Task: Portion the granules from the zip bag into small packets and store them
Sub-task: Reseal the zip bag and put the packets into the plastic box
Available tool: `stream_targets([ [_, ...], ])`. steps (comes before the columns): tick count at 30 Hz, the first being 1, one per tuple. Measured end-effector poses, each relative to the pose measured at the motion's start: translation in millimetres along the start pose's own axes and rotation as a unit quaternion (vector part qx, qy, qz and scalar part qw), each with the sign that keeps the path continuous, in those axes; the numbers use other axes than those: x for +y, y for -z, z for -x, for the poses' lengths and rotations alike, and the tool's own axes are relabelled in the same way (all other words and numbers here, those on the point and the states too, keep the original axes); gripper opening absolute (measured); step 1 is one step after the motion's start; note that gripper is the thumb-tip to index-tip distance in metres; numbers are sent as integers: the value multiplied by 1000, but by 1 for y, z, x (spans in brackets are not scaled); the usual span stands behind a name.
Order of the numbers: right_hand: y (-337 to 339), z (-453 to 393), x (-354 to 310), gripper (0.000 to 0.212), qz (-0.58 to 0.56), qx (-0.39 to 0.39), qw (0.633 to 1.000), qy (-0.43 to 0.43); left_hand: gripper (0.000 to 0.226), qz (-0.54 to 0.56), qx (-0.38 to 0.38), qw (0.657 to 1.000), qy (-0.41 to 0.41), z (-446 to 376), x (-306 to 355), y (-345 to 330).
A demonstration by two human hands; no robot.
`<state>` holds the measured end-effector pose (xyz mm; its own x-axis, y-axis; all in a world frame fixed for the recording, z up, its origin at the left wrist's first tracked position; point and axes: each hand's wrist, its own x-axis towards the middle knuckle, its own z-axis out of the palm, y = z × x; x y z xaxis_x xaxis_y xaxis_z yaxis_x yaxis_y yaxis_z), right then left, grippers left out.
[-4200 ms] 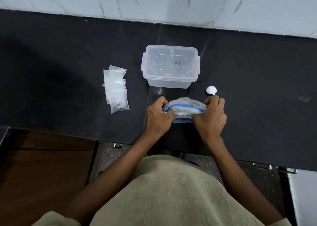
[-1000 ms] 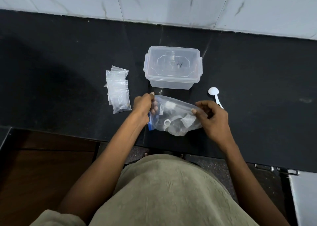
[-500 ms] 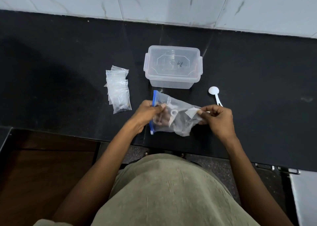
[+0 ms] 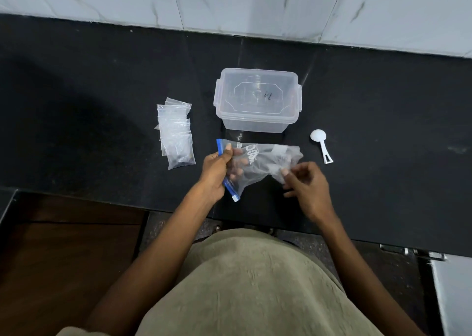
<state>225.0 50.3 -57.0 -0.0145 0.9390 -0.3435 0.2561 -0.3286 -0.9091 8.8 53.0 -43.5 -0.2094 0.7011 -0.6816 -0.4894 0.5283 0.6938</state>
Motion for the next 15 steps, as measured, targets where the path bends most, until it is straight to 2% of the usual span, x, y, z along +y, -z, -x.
stream_targets([
  [2,-8,1,2,18,-13,-16,1000,-8,31,25,-27,999,-1,-1,-2,0],
  [5,-9,0,2,10,-59,11,998,-26,17,40,-124,991,-30,2,-4,4],
  [8,-2,0,-3,11,-150,21,987,-55,56,-91,-186,974,-93,6,-10,15],
  [11,5,-3,-6,23,-184,19,981,-64,72,-232,-159,954,-101,6,-17,22],
  [15,14,-7,-8,33,-188,15,980,-60,44,-301,-113,945,-65,3,-18,26],
])
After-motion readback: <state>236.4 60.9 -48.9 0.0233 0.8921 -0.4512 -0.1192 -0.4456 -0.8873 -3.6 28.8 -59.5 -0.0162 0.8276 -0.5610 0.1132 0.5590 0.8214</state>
